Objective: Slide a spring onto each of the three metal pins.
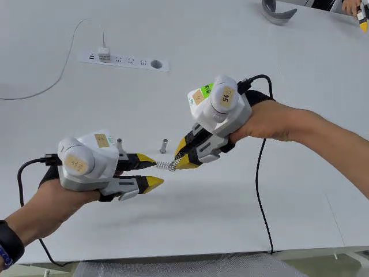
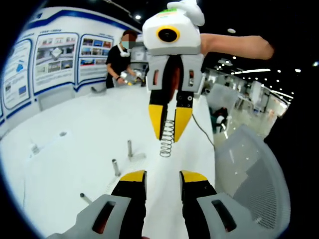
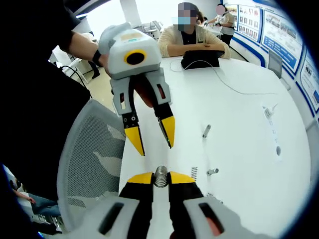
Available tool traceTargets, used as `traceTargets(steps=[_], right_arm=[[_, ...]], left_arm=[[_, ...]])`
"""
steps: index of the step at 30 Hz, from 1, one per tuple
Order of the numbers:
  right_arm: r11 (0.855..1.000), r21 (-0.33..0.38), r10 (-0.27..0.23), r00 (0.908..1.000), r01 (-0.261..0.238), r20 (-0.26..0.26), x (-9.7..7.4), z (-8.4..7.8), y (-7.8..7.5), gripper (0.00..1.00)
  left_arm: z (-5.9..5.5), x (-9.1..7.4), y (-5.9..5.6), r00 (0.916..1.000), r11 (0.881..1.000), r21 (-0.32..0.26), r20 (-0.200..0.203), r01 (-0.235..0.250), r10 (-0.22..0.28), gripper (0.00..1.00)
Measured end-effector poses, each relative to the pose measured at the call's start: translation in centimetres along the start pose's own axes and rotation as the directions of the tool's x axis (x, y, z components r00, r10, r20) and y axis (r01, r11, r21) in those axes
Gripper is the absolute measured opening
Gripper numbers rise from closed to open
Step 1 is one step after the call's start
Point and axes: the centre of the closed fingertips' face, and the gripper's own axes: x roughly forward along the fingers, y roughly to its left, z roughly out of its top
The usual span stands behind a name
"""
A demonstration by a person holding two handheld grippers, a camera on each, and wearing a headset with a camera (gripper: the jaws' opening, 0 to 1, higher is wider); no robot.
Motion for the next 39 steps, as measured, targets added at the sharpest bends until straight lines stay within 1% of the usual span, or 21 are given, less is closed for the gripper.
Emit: traceTargets(steps=[2,6,10,12,13,16,20,24,27,28,30,31,34,36,39], right_arm=[[1.000,0.001,-0.007,0.9999,0.007,-0.008,0.3,-0.3,-0.3,0.12],[0.999,0.014,-0.036,0.9992,0.037,-0.017,0.7,-0.7,-1.2,0.12],[0.999,0.011,-0.050,0.9984,0.050,-0.028,1.1,-1.1,-1.8,0.12],[0.998,0.012,-0.056,0.9979,0.056,-0.032,1.2,-1.2,-2.1,0.12],[0.998,0.015,-0.058,0.9978,0.058,-0.033,1.3,-1.2,-2.2,0.12],[0.998,0.017,-0.066,0.9972,0.066,-0.035,1.6,-1.2,-2.7,0.12],[0.997,0.017,-0.070,0.9969,0.070,-0.035,1.9,-1.1,-3.1,0.12],[0.998,0.000,-0.069,0.9972,0.069,-0.029,2.4,-0.7,-3.5,0.12],[0.998,0.000,-0.066,0.9973,0.066,-0.033,2.8,-0.7,-3.8,0.12],[0.998,-0.001,-0.064,0.9973,0.064,-0.036,3.0,-0.8,-3.9,0.12],[0.998,-0.001,-0.064,0.9971,0.064,-0.039,3.2,-0.8,-4.1,0.12],[0.998,0.000,-0.061,0.9972,0.061,-0.042,3.4,-0.8,-4.2,0.12],[0.999,-0.005,-0.055,0.9975,0.054,-0.044,3.7,-0.7,-4.5,0.12],[0.999,-0.017,-0.051,0.9975,0.050,-0.049,4.0,-0.6,-4.8,0.12],[0.999,-0.019,-0.043,0.9975,0.042,-0.057,4.3,-0.6,-5.1,0.12]], left_arm=[[-0.4,-0.2,0.3,0.9999,1.000,-0.020,0.004,-0.013,0.013,0.28],[-1.2,-0.7,0.9,0.9988,0.998,-0.036,-0.005,-0.049,0.049,0.32],[-2.0,-1.2,1.6,0.9963,0.995,-0.057,-0.015,-0.086,0.085,0.35],[-2.4,-1.5,2.0,0.9944,0.992,-0.071,-0.015,-0.106,0.105,0.36],[-2.9,-1.7,2.3,0.9930,0.990,-0.075,-0.018,-0.117,0.116,0.37],[-3.6,-2.1,2.9,0.9897,0.986,-0.090,-0.028,-0.143,0.141,0.40],[-4.2,-2.6,3.6,0.9842,0.978,-0.108,-0.036,-0.177,0.174,0.44],[-5.0,-3.3,4.4,0.9764,0.969,-0.125,-0.050,-0.215,0.210,0.49],[-5.4,-3.8,4.8,0.9713,0.962,-0.138,-0.052,-0.237,0.232,0.50],[-5.6,-4.1,5.1,0.9682,0.958,-0.140,-0.056,-0.249,0.244,0.50],[-5.9,-4.4,5.3,0.9657,0.955,-0.146,-0.060,-0.259,0.253,0.51],[-6.1,-4.6,5.5,0.9614,0.950,-0.149,-0.064,-0.274,0.268,0.52],[-6.9,-5.1,6.0,0.9544,0.942,-0.155,-0.082,-0.297,0.287,0.53],[-7.2,-5.4,6.3,0.9497,0.935,-0.170,-0.084,-0.312,0.302,0.56],[-7.5,-5.8,6.7,0.9443,0.925,-0.190,-0.082,-0.329,0.319,0.57]])
